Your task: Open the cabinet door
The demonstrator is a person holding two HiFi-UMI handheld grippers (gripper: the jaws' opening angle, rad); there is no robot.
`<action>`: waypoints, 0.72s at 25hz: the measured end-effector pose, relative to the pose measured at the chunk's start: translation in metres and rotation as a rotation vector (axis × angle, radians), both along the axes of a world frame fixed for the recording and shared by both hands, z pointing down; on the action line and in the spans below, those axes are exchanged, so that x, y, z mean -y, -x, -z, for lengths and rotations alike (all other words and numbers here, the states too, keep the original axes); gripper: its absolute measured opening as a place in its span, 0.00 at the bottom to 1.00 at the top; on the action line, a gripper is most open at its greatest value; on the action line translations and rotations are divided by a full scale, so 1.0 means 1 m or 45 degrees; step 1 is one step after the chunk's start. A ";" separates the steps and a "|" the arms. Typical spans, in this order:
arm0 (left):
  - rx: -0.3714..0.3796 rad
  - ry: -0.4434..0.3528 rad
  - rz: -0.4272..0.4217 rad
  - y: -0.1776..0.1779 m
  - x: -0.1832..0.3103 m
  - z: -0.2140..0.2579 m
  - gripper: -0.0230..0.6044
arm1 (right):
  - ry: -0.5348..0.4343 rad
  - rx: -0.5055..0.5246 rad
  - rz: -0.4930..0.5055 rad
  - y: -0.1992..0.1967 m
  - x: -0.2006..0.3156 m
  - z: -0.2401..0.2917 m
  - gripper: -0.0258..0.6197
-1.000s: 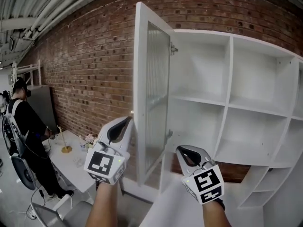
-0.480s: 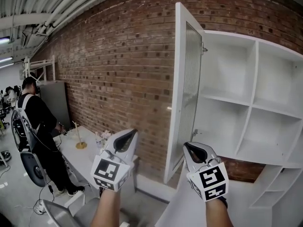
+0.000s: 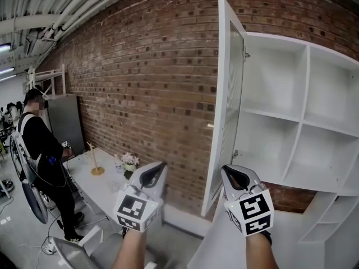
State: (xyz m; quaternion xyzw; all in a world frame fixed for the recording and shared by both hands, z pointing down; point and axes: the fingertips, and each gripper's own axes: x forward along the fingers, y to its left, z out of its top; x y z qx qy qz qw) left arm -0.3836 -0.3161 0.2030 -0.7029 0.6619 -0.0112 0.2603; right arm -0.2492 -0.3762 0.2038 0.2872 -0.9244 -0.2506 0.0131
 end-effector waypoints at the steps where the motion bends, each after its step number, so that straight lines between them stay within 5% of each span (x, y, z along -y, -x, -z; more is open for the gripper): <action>1: 0.000 0.003 -0.003 0.000 0.000 -0.001 0.04 | 0.001 -0.001 -0.004 -0.001 0.000 0.000 0.05; 18: -0.021 0.018 -0.008 -0.004 0.004 -0.008 0.04 | 0.007 -0.073 -0.007 -0.005 0.002 -0.010 0.05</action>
